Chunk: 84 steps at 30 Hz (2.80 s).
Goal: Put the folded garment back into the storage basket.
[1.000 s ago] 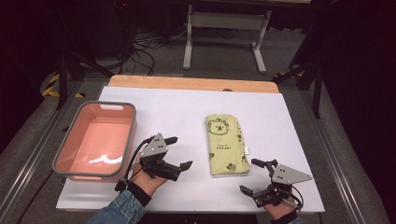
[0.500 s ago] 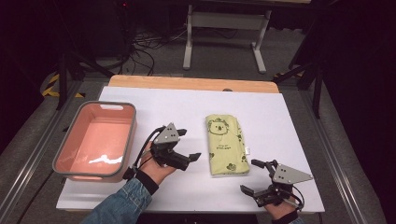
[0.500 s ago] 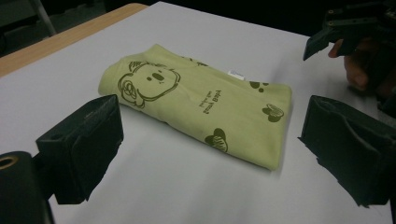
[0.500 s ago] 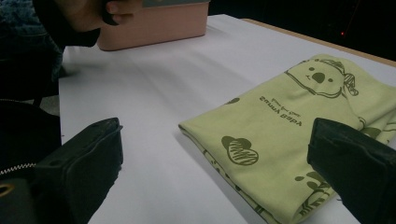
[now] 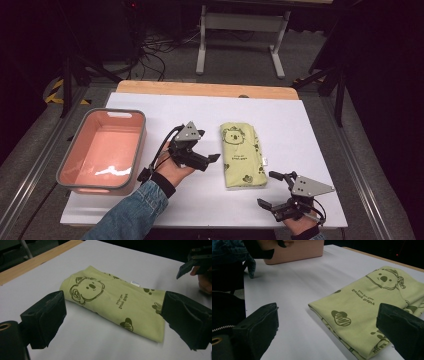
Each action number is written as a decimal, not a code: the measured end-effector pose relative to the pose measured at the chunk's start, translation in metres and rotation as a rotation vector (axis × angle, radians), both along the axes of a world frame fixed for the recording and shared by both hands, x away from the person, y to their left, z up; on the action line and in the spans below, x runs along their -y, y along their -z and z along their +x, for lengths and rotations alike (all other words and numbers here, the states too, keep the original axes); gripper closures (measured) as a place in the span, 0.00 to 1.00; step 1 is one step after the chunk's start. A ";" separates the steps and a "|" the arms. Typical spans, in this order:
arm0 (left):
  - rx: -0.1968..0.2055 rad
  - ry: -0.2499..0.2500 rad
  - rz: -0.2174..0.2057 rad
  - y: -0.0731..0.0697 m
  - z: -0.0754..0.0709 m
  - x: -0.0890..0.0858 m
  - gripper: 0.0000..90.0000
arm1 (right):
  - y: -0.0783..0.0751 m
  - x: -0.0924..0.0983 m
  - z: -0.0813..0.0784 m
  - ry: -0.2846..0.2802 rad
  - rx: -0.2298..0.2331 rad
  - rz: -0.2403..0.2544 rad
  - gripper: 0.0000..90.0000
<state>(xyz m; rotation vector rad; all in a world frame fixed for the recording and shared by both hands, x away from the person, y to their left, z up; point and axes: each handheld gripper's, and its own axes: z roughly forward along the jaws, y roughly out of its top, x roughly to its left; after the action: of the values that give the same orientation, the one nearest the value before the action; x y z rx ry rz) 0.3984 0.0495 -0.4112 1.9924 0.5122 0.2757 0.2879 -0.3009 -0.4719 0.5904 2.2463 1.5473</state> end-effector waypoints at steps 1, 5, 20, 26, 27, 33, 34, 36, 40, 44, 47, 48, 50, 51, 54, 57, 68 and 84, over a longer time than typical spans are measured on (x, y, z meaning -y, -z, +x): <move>-0.004 -0.001 0.002 -0.001 0.005 0.003 0.08 | 0.000 0.000 0.000 0.000 -0.001 -0.001 0.05; -0.011 -0.005 0.005 -0.001 0.011 0.007 0.08 | 0.000 0.000 0.000 0.000 -0.001 -0.003 0.05; -0.019 -0.014 0.024 0.003 0.035 0.028 0.08 | -0.001 0.002 0.000 0.000 -0.002 0.001 0.05; -0.056 -0.026 0.014 0.011 0.046 0.033 0.08 | -0.001 0.002 0.000 0.001 0.001 0.004 0.05; -0.063 -0.028 0.014 0.012 0.048 0.034 0.08 | -0.001 0.003 0.000 0.000 0.001 0.004 0.05; -0.086 -0.039 0.030 0.018 0.058 0.038 0.09 | -0.001 0.003 0.000 -0.001 0.001 0.006 0.05; -0.088 -0.040 0.032 0.018 0.060 0.039 0.09 | -0.001 0.003 0.000 -0.001 0.001 0.006 0.05; -0.100 -0.048 0.037 0.021 0.063 0.042 0.09 | -0.001 0.003 0.000 -0.001 0.001 0.007 0.05; -0.111 -0.057 0.044 0.025 0.068 0.046 0.09 | -0.001 0.003 -0.001 -0.002 0.000 0.008 0.05; -0.133 -0.074 0.053 0.030 0.074 0.049 0.09 | -0.001 0.003 -0.001 -0.003 0.000 0.009 0.05; -0.153 -0.092 0.053 0.035 0.079 0.050 0.10 | -0.001 0.003 -0.001 -0.008 -0.004 0.007 0.05; -0.156 -0.100 0.056 0.036 0.081 0.051 0.10 | -0.001 0.003 -0.001 -0.008 -0.005 0.007 0.05; -0.173 -0.105 0.059 0.040 0.084 0.052 0.10 | -0.001 0.003 -0.001 -0.009 -0.005 0.007 0.05; -0.178 -0.108 0.061 0.041 0.086 0.052 0.11 | -0.001 0.003 0.000 -0.010 -0.005 0.009 0.05; -0.195 -0.112 0.066 0.044 0.089 0.055 0.11 | 0.000 0.004 0.000 -0.011 -0.006 0.011 0.05; -0.218 -0.115 0.078 0.046 0.091 0.058 0.16 | -0.001 0.004 0.000 -0.009 -0.006 0.011 0.05; -0.269 -0.095 0.114 0.052 0.097 0.076 0.16 | 0.000 0.004 0.000 -0.008 -0.008 0.011 0.05; -0.329 -0.114 0.188 0.059 0.102 0.083 0.17 | 0.000 0.004 0.000 -0.013 -0.010 0.013 0.05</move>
<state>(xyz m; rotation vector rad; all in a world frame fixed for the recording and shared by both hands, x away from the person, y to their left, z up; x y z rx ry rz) 0.5000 -0.0331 -0.4704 2.2087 0.8363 0.0651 0.2881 -0.3053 -0.4716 0.5888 2.2537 1.5694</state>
